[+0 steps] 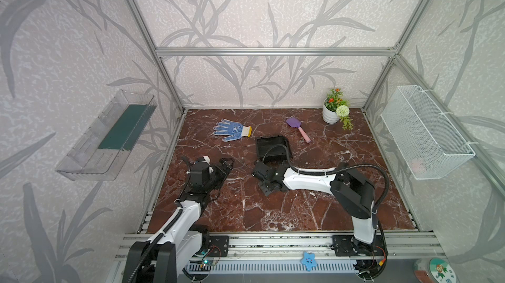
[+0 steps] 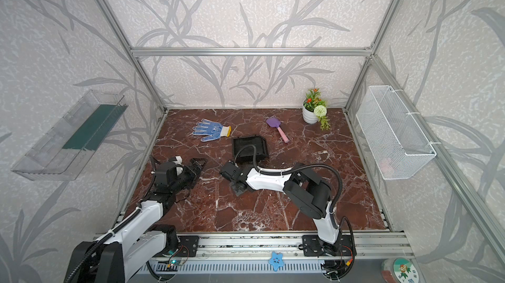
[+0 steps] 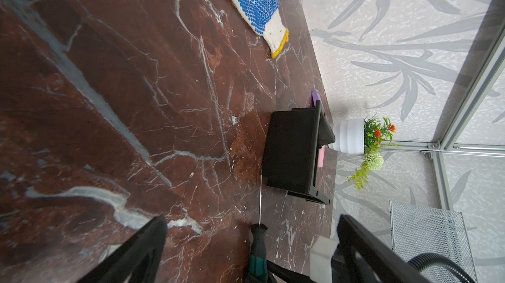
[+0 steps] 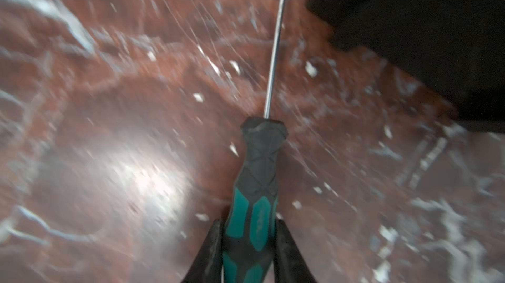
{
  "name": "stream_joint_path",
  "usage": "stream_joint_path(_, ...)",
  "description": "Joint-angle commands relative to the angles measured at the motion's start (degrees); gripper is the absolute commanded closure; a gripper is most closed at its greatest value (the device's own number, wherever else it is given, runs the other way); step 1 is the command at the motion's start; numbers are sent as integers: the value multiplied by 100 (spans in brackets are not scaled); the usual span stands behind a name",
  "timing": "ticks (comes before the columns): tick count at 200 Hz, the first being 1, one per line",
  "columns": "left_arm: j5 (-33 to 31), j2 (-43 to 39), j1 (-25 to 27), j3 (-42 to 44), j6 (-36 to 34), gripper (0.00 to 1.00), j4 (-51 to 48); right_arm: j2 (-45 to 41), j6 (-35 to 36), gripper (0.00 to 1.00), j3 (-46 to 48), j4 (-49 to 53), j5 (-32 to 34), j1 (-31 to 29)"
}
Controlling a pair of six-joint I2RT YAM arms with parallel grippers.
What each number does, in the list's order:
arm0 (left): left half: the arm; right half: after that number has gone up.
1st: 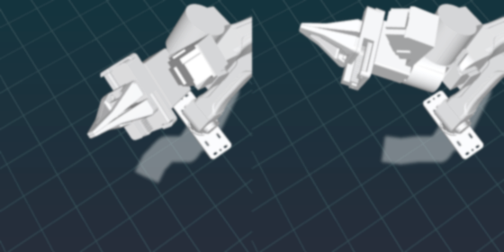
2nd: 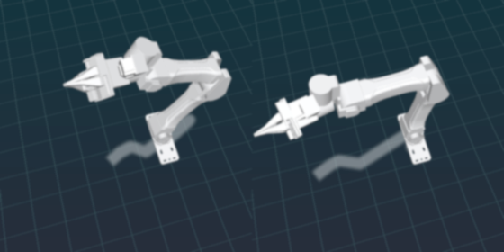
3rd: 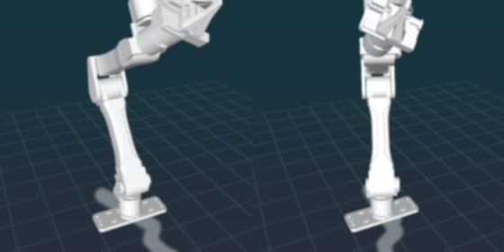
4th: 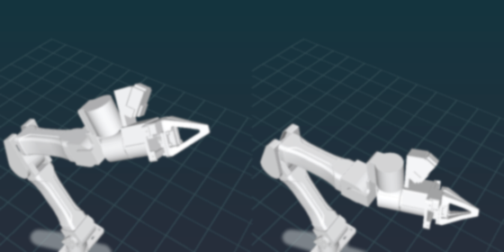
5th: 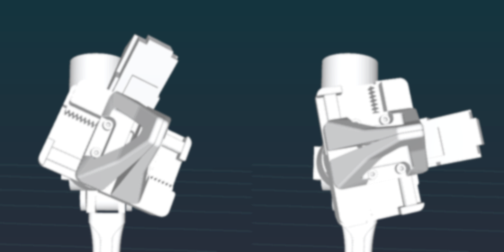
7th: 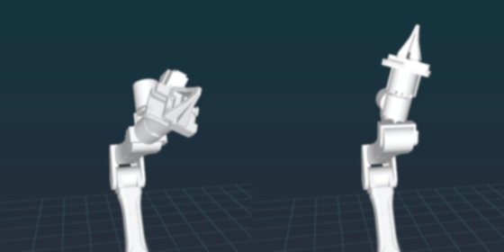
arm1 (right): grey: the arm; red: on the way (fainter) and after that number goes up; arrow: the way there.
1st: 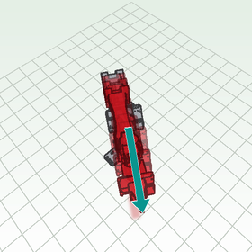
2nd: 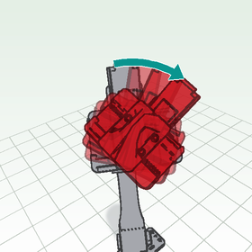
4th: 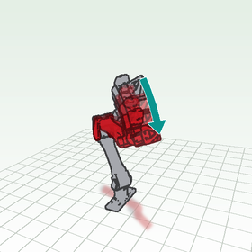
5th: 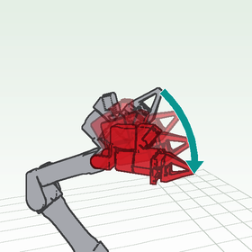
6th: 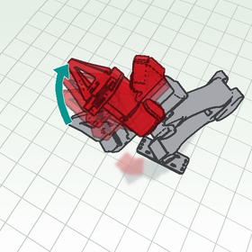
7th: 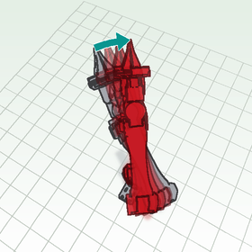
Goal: Put the screwdriver in the bin
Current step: 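Release the bin and grasp the green screwdriver handle with the right gripper, then lift the screwdriver with the right gripper and carry it over the bin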
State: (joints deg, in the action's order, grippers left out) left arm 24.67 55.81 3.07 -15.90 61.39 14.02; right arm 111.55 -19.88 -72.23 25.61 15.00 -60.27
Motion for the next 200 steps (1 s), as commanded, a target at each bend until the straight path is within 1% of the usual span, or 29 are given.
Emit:
stream_joint_path(1, 209, 52, 85, -309, -166, 1, -36, -570, 770, 84, 300, 203, 246, 38)
stream_joint_path(31, 145, 144, 399, -541, -416, 1, -75, -1266, 1195, 84, 741, 237, 43, 130)
stream_joint_path(34, 118, 149, 456, -566, -441, 1, -79, -1328, 1222, 84, 779, 251, 12, 294)
stream_joint_path(43, 8, 152, 620, -640, -537, 1, -105, -1594, 1291, 84, 844, 346, -91, 393)
stream_joint_path(74, -470, 227, 1293, -1007, -976, 1, -378, -2363, 1748, 84, 929, 687, -451, 556)
stream_joint_path(94, -569, 313, 1530, -1155, -1104, 1, -325, -2804, 2072, 84, 867, 842, -553, 615)
stream_joint_path(111, -576, 360, 1681, -1188, -1169, 1, -75, -3008, 2126, 84, 719, 835, -627, 947)
stream_joint_path(136, -732, 416, 1960, -1217, -1254, 1, 224, -2945, 2051, 84, 193, 815, -839, 1512)
stream_joint_path(153, -784, 528, 2151, -1291, -1311, 1, 312, -2752, 2338, 84, -38, 520, -1060, 1763)
stream_joint_path(173, -758, 615, 2286, -1366, -1341, 1, 321, -2295, 2761, 83, -324, 342, -1332, 1983)
stream_joint_path(190, -839, 615, 2339, -1326, -1378, 1, 302, -1796, 2897, 82, -796, 511, -1924, 2264)
stream_joint_path(200, -917, 600, 2344, -1310, -1404, 1, 219, -1540, 2985, 82, -1069, 648, -2104, 2368)
